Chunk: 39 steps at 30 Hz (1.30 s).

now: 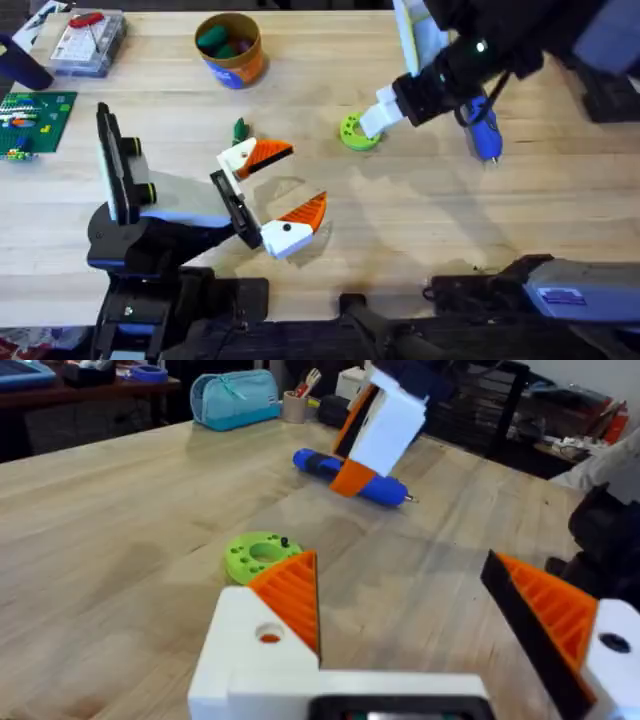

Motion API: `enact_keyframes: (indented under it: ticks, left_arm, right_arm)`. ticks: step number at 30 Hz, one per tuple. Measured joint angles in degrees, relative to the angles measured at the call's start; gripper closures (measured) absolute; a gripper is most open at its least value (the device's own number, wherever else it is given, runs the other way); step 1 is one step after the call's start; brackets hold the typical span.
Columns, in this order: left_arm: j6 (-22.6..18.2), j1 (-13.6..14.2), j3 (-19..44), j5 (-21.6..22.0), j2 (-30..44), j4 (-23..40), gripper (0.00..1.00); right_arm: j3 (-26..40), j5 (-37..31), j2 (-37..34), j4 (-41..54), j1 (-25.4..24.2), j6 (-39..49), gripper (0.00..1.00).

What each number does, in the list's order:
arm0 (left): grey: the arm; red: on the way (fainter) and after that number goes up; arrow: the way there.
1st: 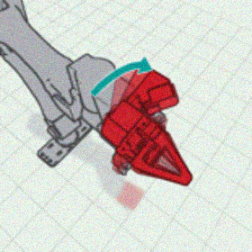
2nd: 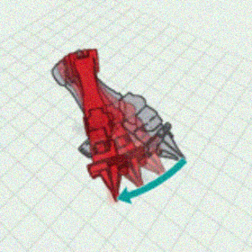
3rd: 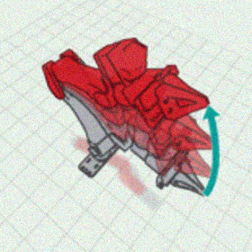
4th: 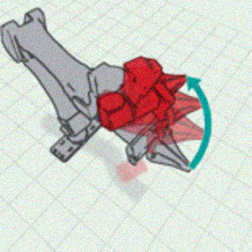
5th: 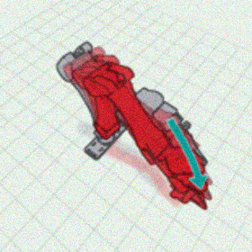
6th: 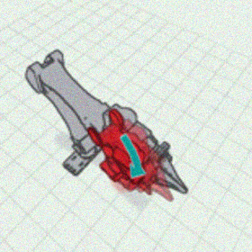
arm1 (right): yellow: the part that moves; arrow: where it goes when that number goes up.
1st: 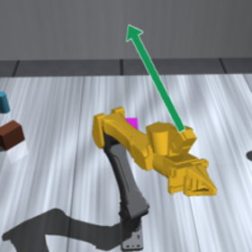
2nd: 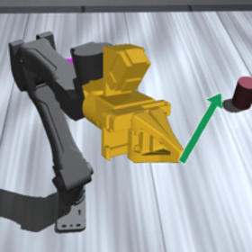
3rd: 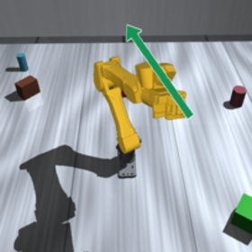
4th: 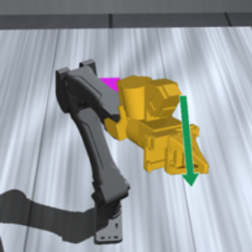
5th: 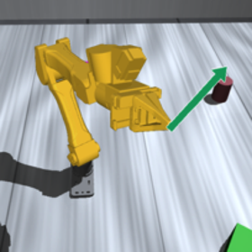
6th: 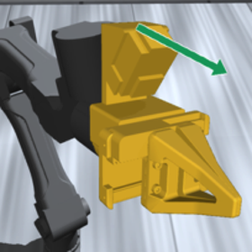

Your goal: Pick up the gripper from the table and insert it into the empty holder that is missing its gripper. Then pick up a screw, insert it into the mounting hole, and use the screwdriver to tighten it. Finally, clean up the table by picking up the vegetable and placing it into the bucket.

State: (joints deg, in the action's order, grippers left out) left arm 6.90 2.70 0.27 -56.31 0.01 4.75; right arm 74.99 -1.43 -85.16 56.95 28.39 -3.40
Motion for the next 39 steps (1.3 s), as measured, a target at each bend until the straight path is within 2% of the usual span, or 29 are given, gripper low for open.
enact_keyframes:
  ticks: [4, 8, 23, 39]
  left_arm:
    - [0.0, 0.0, 0.0, 0.0, 0.0, 0.0, 0.011]
    - [0.0, 0.0, 0.0, 0.0, 0.0, 0.0, 0.011]
    - [0.0, 0.0, 0.0, 0.0, 0.0, 0.0, 0.011]
    - [0.0, 0.0, 0.0, 0.0, 0.0, 0.0, 0.011]
  right_arm:
    - [-4.6, -0.1, 2.9, -2.8, -0.3, -0.8, 0.006]
    - [-6.4, -0.1, 2.6, -3.6, -0.6, -1.0, 0.006]
    - [-6.7, -0.2, -8.3, -10.8, -0.6, -1.1, 0.006]
    - [2.3, -0.3, -18.2, -8.2, -0.6, -1.2, 0.008]
